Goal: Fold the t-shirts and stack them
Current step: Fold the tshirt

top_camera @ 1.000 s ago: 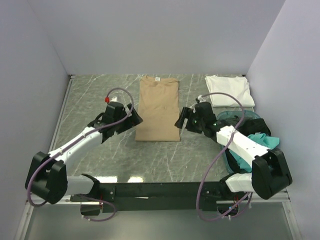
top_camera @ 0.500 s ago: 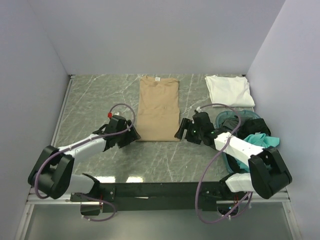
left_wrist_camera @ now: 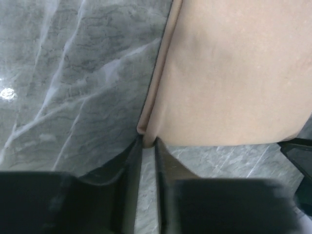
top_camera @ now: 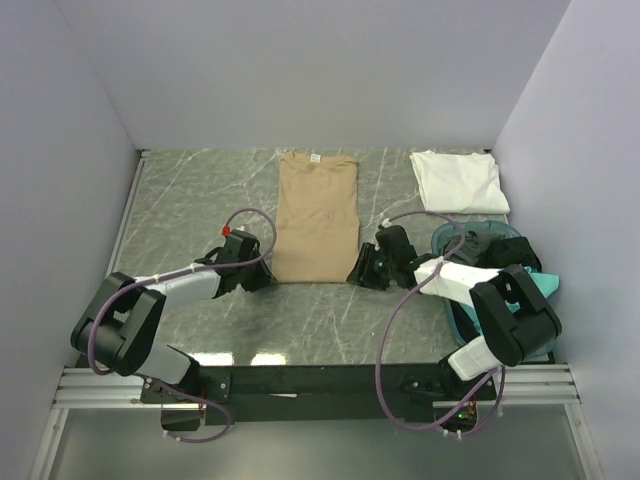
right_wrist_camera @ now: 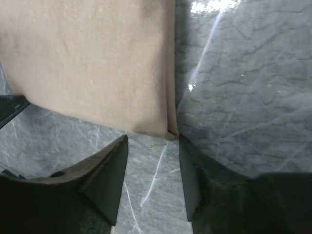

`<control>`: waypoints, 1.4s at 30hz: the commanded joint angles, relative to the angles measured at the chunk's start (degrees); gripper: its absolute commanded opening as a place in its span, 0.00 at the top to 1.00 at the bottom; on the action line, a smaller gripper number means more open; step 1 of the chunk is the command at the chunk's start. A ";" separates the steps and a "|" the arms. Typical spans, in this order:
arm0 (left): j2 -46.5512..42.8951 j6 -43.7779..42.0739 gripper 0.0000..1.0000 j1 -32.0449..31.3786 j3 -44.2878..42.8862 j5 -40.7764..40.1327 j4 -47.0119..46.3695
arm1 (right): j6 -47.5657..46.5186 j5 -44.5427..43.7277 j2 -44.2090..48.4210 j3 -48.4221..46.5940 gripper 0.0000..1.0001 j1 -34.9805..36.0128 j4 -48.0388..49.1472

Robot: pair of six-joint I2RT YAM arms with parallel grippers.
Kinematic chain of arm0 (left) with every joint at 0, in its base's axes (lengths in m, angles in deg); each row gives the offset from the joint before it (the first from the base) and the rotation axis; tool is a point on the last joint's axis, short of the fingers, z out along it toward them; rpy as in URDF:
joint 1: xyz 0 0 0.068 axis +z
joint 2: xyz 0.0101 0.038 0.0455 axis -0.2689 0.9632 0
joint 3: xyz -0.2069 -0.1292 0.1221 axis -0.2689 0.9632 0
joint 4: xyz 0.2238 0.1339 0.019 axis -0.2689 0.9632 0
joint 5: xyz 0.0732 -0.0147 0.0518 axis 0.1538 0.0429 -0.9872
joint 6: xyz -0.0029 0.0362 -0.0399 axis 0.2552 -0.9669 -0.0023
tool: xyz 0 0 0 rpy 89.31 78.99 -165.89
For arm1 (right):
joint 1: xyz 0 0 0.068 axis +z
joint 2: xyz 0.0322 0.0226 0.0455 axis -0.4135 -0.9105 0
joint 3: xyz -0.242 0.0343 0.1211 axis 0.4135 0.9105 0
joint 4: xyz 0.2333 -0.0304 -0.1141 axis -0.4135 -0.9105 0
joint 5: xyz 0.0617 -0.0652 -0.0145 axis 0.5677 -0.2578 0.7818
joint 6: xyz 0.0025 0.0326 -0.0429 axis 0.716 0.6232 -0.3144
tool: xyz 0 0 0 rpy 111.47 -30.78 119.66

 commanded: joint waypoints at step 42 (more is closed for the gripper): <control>-55.28 25.17 0.99 -19.95 16.27 -0.77 37.33 | 19.05 -0.64 34.29 12.39 1.00 31.76 -23.43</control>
